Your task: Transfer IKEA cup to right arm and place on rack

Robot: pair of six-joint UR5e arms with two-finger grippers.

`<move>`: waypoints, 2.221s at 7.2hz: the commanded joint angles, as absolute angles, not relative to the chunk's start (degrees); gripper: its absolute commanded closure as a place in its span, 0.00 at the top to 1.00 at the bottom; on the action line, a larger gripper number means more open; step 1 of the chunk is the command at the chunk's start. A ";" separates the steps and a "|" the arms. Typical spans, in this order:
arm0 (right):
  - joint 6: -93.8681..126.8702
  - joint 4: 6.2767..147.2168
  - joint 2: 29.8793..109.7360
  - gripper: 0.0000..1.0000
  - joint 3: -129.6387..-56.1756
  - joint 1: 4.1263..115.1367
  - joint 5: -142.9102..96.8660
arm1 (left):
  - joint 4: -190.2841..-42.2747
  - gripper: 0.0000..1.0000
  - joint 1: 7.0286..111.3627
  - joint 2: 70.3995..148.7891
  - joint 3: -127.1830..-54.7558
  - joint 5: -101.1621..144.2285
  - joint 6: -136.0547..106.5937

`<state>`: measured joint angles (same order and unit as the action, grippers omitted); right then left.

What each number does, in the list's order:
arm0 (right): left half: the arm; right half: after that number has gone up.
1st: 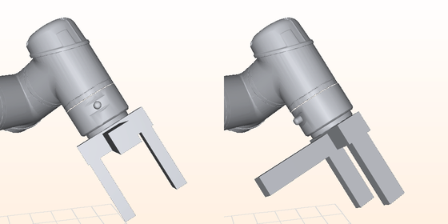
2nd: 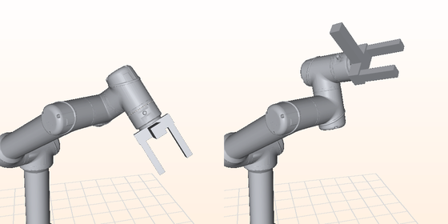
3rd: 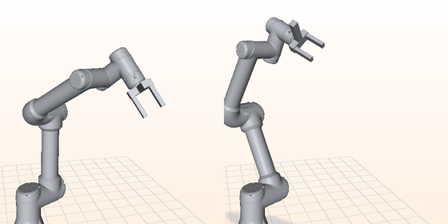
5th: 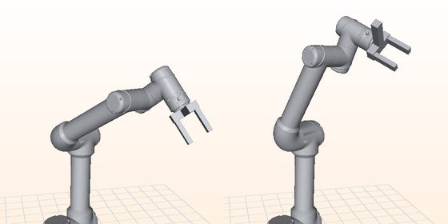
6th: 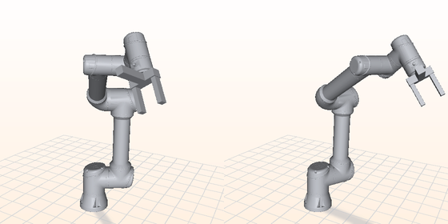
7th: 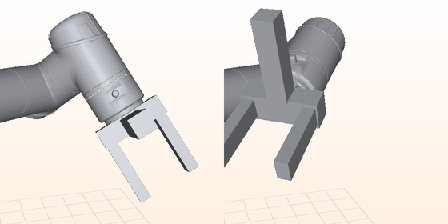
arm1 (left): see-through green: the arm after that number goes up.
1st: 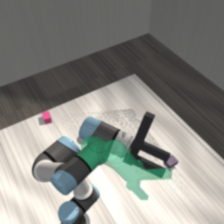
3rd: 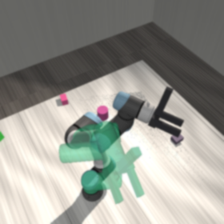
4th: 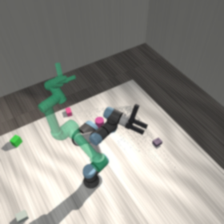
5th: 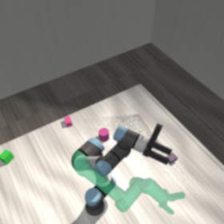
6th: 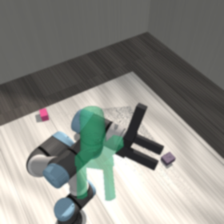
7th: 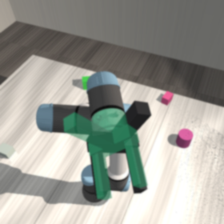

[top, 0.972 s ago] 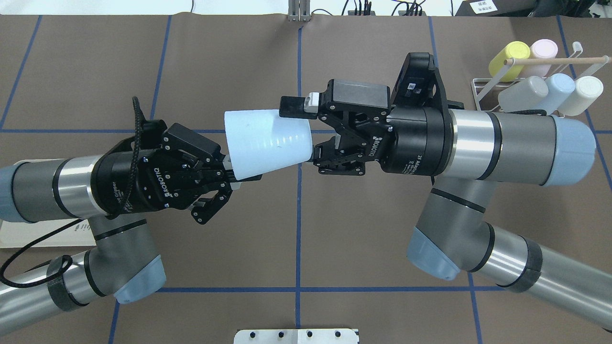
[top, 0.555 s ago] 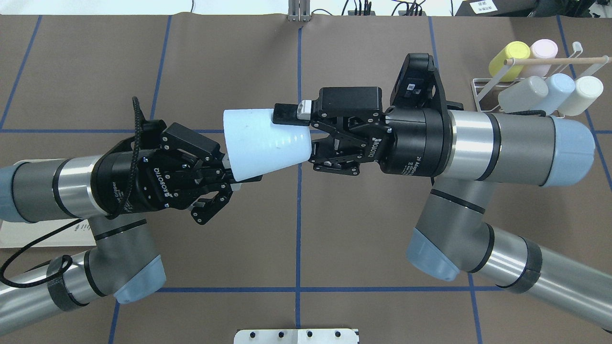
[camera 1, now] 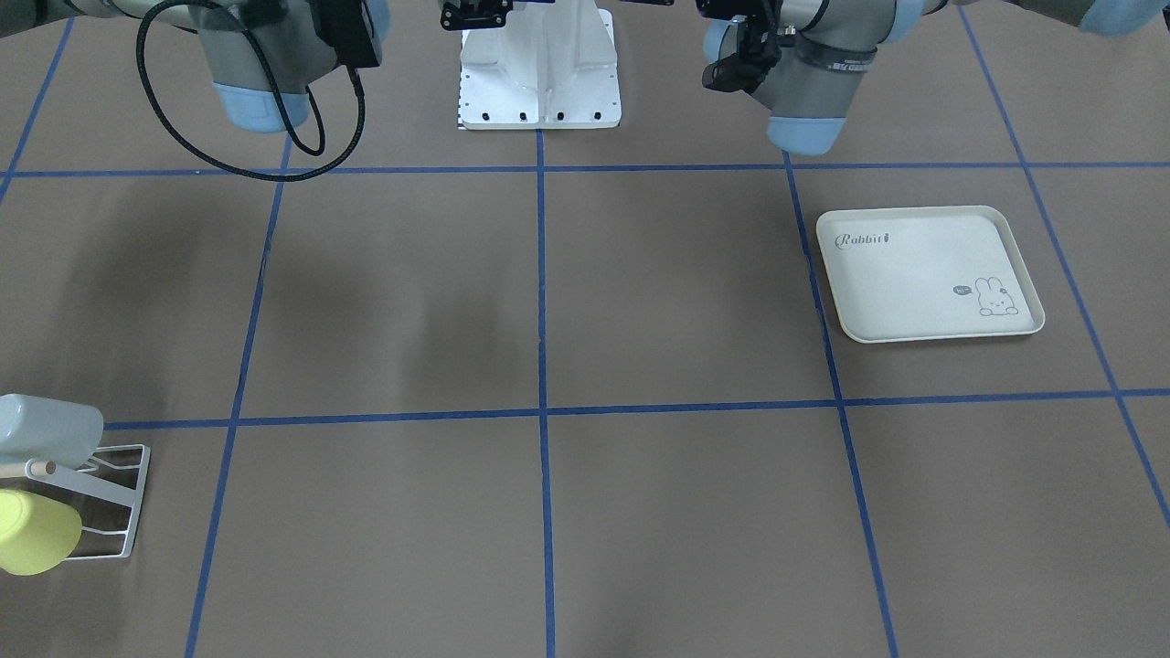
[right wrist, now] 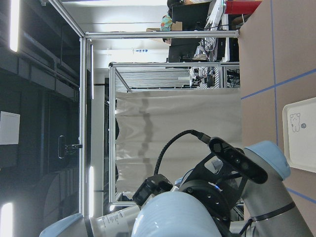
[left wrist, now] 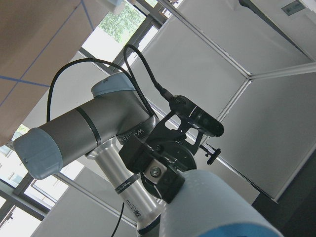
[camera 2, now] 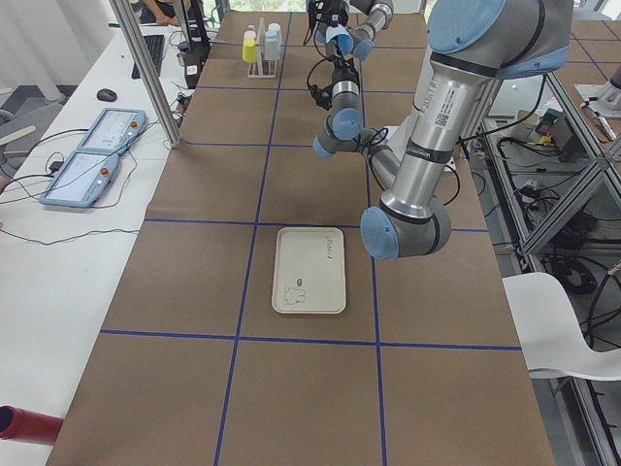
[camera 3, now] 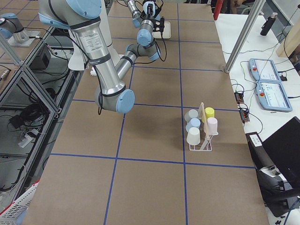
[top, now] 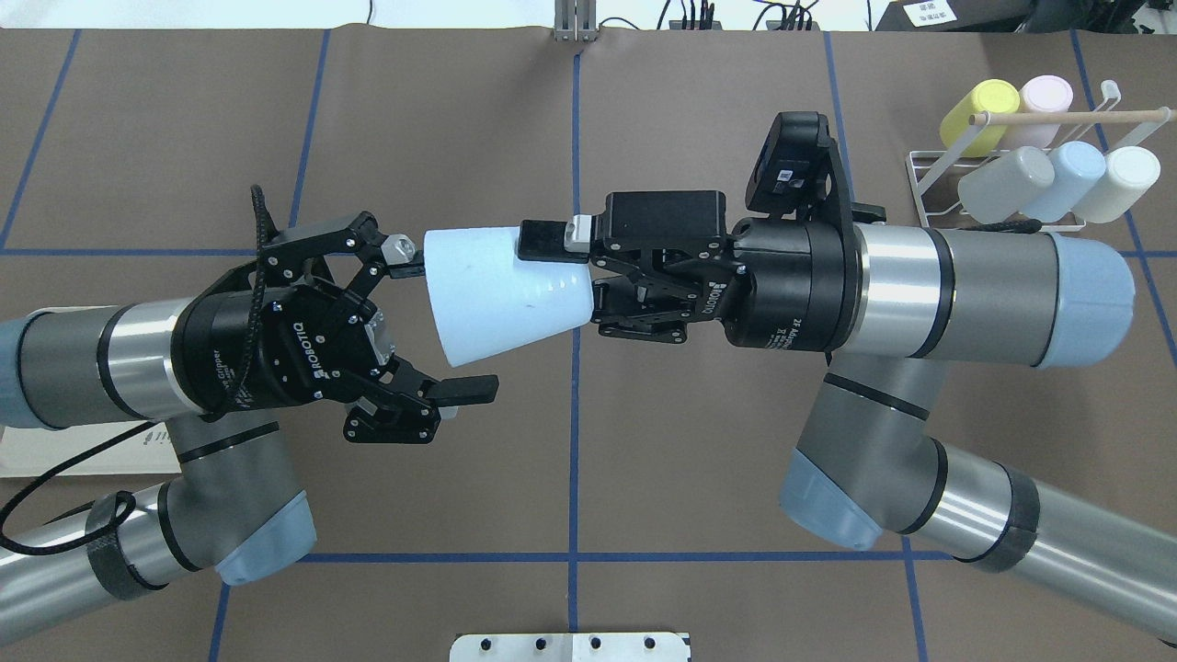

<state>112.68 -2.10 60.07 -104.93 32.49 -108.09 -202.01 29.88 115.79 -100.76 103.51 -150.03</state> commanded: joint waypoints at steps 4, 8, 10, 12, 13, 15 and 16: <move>104.98 -1.58 61.51 0.18 -98.55 39.69 -107.84 | -194.79 1.00 37.24 115.49 -100.64 103.62 -149.50; 87.32 7.95 65.56 0.14 -93.25 49.28 -111.18 | -185.63 1.00 43.14 110.94 -99.76 107.75 -133.11; 77.49 20.76 64.43 0.14 -92.81 59.19 -118.62 | -178.45 1.00 45.79 107.51 -99.76 108.19 -120.92; 65.10 34.04 64.33 0.14 -93.08 64.22 -122.59 | -173.27 1.00 47.36 102.15 -99.84 109.33 -108.60; 57.56 40.97 64.77 0.14 -93.25 67.29 -125.39 | -168.19 1.00 49.20 100.48 -100.45 110.03 -104.80; 41.04 56.09 64.95 0.14 -93.60 73.71 -129.53 | -159.92 1.00 51.84 98.62 -100.81 110.65 -97.78; 31.65 62.60 65.82 0.14 -92.73 76.70 -130.68 | -152.04 1.00 52.64 98.53 -102.20 110.65 -91.03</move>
